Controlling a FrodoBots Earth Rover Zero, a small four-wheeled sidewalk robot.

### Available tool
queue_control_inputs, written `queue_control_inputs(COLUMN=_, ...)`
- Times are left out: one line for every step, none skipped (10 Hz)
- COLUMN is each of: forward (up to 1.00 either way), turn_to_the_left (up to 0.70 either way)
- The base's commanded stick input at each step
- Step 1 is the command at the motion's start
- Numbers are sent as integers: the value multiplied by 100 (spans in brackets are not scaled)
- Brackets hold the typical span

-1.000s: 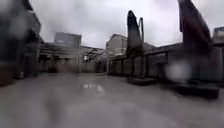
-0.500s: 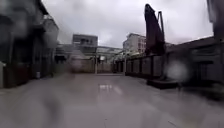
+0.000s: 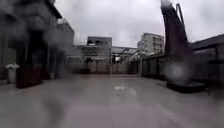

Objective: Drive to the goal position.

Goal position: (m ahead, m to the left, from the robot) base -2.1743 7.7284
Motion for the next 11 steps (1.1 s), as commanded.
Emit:
queue_control_inputs(forward=70, turn_to_the_left=27)
queue_control_inputs(forward=70, turn_to_the_left=0)
queue_control_inputs(forward=70, turn_to_the_left=0)
queue_control_inputs(forward=70, turn_to_the_left=0)
queue_control_inputs(forward=70, turn_to_the_left=0)
queue_control_inputs(forward=70, turn_to_the_left=0)
queue_control_inputs(forward=70, turn_to_the_left=0)
queue_control_inputs(forward=70, turn_to_the_left=0)
queue_control_inputs(forward=70, turn_to_the_left=0)
queue_control_inputs(forward=70, turn_to_the_left=0)
queue_control_inputs(forward=70, turn_to_the_left=0)
